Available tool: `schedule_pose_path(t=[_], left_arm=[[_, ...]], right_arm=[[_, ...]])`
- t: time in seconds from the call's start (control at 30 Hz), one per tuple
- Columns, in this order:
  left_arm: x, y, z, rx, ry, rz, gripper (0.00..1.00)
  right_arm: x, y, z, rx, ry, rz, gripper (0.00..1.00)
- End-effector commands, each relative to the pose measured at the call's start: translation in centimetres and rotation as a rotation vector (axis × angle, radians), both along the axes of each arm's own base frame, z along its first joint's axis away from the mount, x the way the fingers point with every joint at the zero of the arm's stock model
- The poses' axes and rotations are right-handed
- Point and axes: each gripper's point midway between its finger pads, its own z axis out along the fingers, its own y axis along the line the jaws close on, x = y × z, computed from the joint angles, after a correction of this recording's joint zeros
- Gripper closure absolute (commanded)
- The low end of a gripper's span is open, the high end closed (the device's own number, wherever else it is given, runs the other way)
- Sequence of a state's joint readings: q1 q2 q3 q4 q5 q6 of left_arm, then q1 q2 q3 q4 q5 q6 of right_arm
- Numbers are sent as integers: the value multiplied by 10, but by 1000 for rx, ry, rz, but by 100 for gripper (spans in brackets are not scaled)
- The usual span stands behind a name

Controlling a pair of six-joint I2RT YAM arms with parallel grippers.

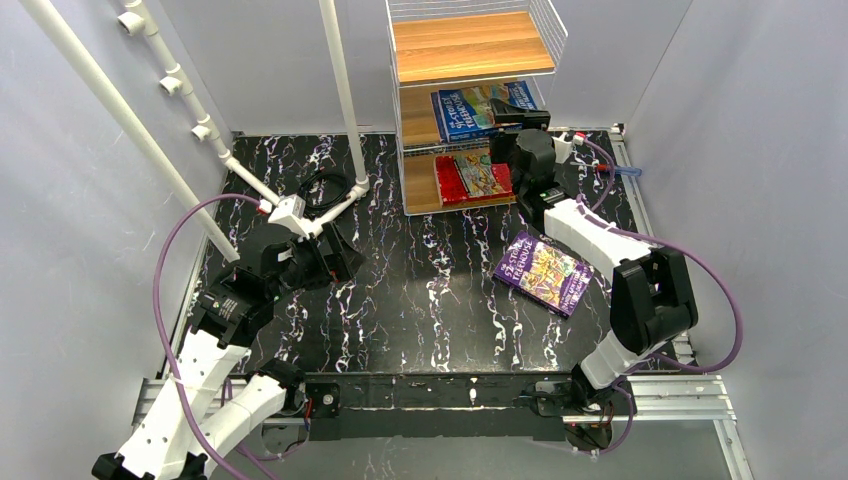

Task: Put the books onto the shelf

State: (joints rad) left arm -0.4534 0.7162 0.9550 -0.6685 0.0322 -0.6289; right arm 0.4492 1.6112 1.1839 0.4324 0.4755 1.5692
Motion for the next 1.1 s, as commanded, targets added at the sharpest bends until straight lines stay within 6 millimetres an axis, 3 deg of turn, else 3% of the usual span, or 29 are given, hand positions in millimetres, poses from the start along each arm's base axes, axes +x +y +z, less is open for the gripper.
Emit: schedule_pose_path(t=[0.0, 0.27, 0.87, 1.07], left_arm=[[0, 5, 2, 9, -9, 19, 2], [0, 4, -1, 7, -4, 15, 2], [0, 0, -8, -13, 6, 10, 2], [-2, 3, -10, -13, 1, 21, 2]], right_arm=[[-2, -16, 36, 36, -76, -47, 15], [-11, -19, 29, -6, -1, -35, 1], [-26, -14, 40, -61, -42, 44, 1], [-33, -12, 31, -96, -53, 146, 1]])
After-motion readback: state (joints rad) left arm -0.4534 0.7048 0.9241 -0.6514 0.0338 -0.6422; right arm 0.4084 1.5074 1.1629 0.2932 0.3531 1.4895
